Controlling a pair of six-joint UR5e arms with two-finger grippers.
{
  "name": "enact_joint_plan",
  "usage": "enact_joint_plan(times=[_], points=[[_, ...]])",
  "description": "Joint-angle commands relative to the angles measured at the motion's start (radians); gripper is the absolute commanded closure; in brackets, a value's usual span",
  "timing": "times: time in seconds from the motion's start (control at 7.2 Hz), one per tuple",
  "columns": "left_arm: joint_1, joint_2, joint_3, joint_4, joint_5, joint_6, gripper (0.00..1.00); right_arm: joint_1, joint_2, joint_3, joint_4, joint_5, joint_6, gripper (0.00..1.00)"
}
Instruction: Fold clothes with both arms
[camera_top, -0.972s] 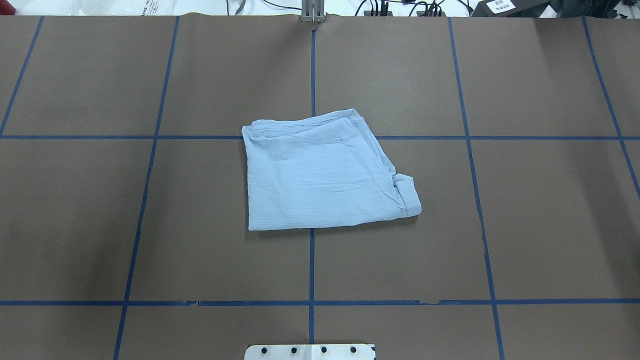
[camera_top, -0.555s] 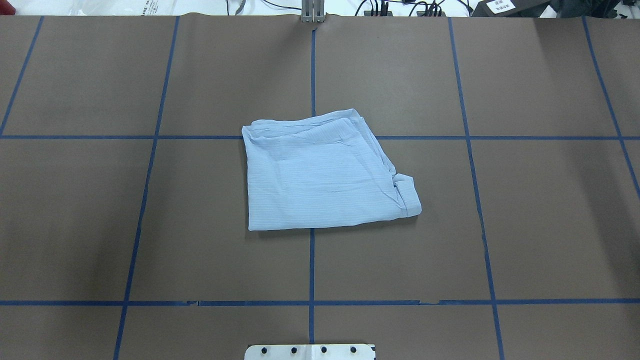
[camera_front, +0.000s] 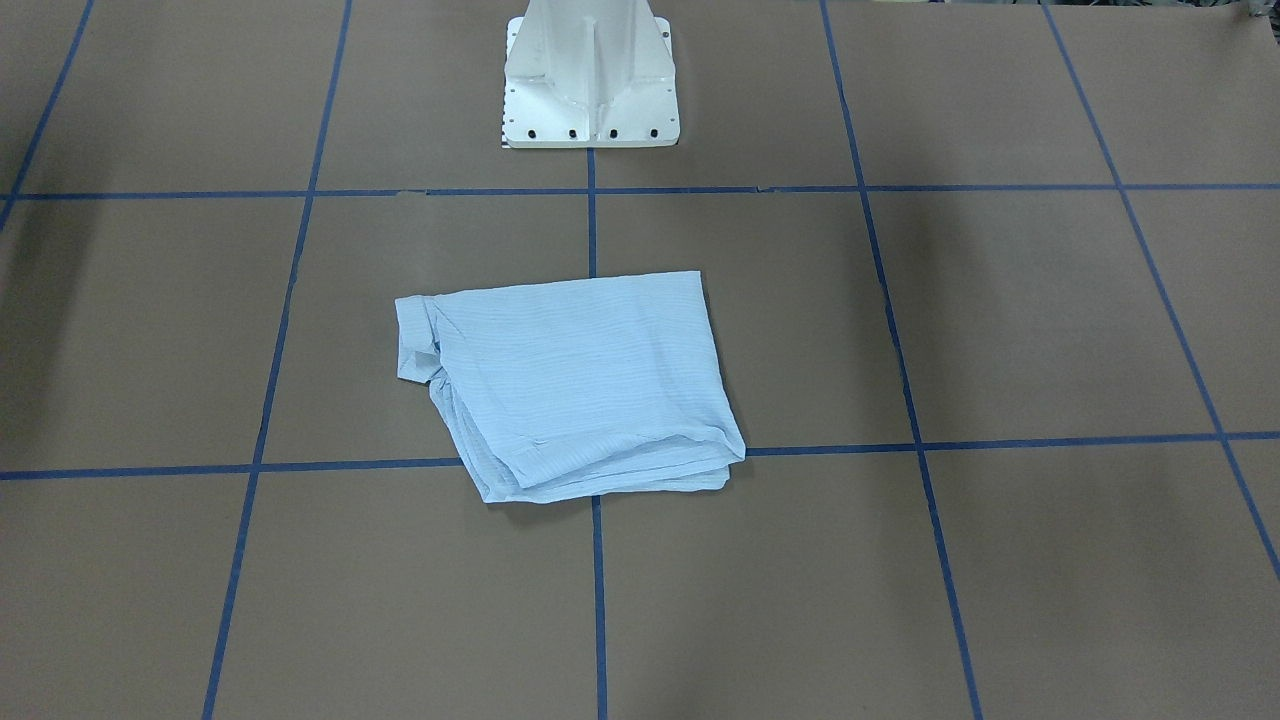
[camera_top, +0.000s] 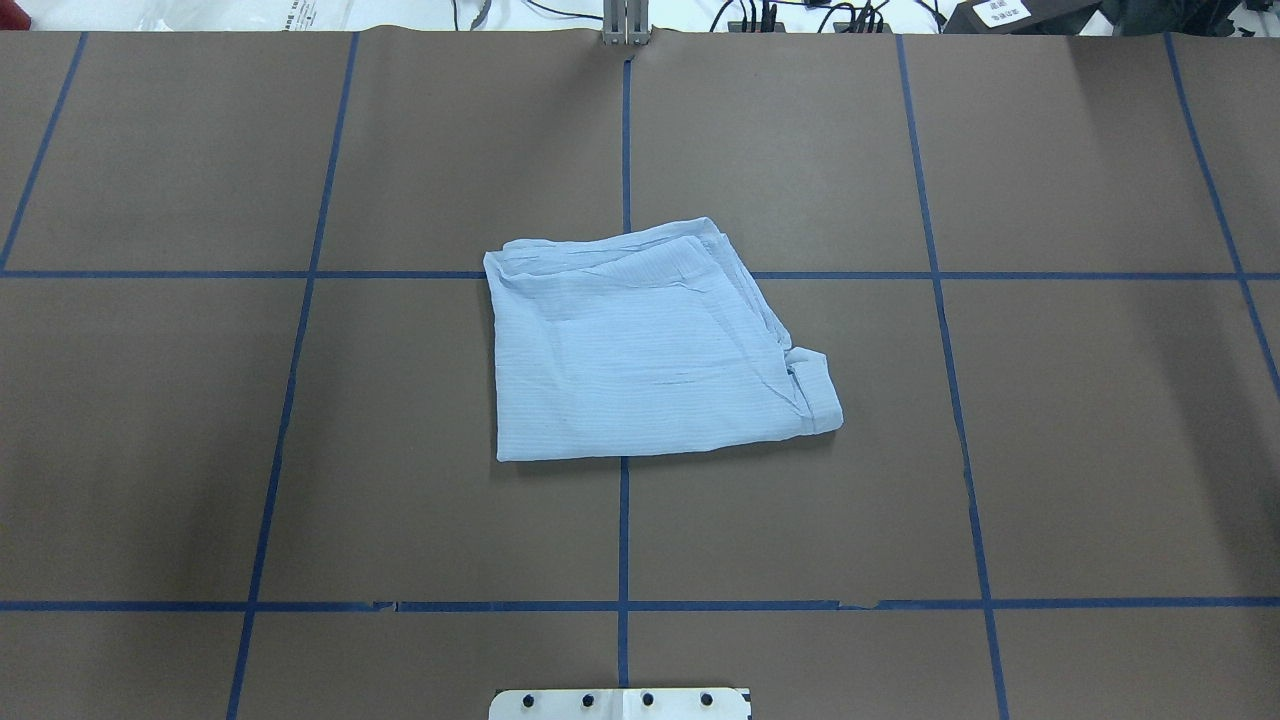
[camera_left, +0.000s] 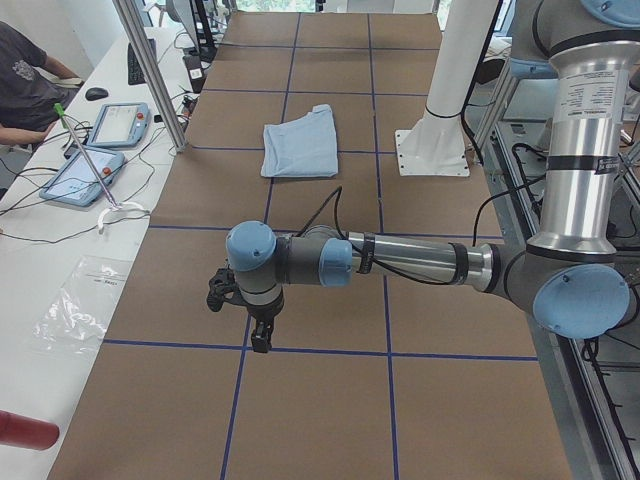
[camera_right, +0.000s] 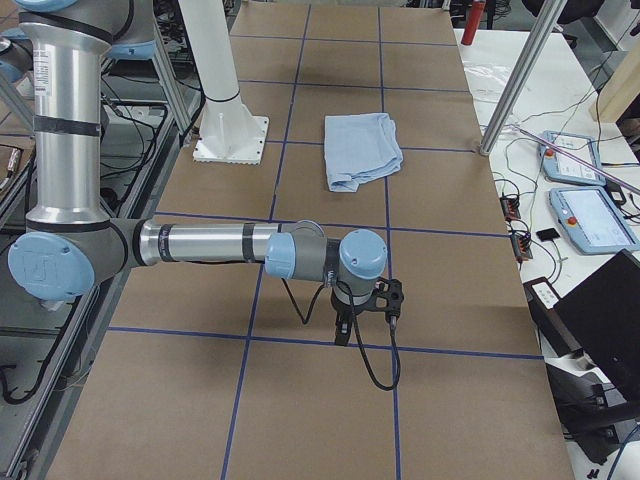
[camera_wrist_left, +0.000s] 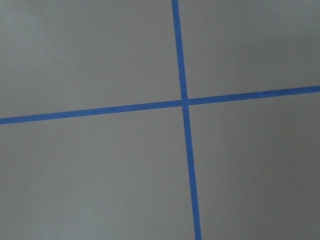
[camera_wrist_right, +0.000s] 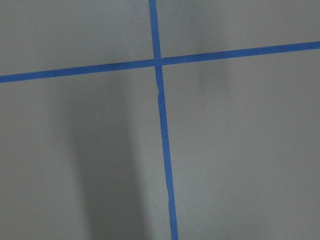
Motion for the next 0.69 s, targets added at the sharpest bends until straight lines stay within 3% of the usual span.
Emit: enact_joint_plan(times=[0.0, 0.56], points=[[0.000, 0.001, 0.000, -0.002, 0.000, 0.000, 0.00, 0.000, 0.003, 0.000, 0.002, 0.000, 0.001, 0.00], [0.000, 0.000, 0.000, -0.002, 0.000, 0.000, 0.00, 0.000, 0.012, 0.008, 0.002, 0.000, 0.001, 0.00]])
